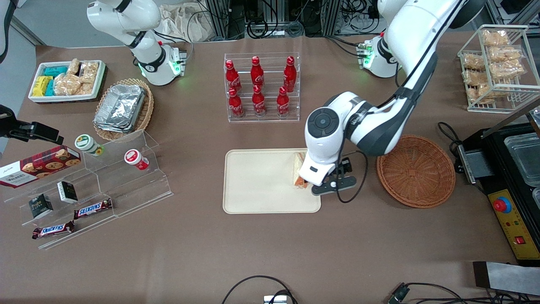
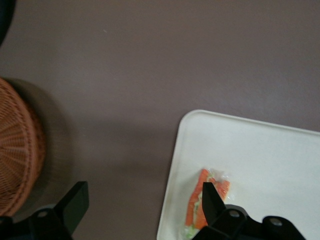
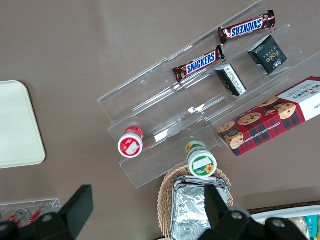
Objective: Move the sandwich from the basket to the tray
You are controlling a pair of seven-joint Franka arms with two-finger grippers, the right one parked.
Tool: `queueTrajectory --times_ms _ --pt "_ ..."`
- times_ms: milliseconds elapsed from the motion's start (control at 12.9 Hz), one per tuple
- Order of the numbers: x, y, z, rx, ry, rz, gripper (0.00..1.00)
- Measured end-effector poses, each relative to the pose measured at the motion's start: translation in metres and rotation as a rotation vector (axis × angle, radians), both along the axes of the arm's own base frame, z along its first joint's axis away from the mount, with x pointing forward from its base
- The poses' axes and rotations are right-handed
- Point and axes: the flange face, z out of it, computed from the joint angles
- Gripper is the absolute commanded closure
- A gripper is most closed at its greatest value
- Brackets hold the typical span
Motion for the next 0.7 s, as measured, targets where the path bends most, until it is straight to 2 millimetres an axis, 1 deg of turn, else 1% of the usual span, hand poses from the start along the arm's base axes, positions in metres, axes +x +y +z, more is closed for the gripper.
queueTrajectory --times_ms 233,389,544,699 --pt "0.013 0.038 0.033 0.008 -0.017 0.072 0.0" --pt "0.021 0.06 0.045 0.009 -0.019 0.109 0.0" --pt "0.028 0.081 0.053 0.0 0.001 0.111 0.0" --pt "0.035 0.105 0.068 -0.01 0.037 0.098 0.0"
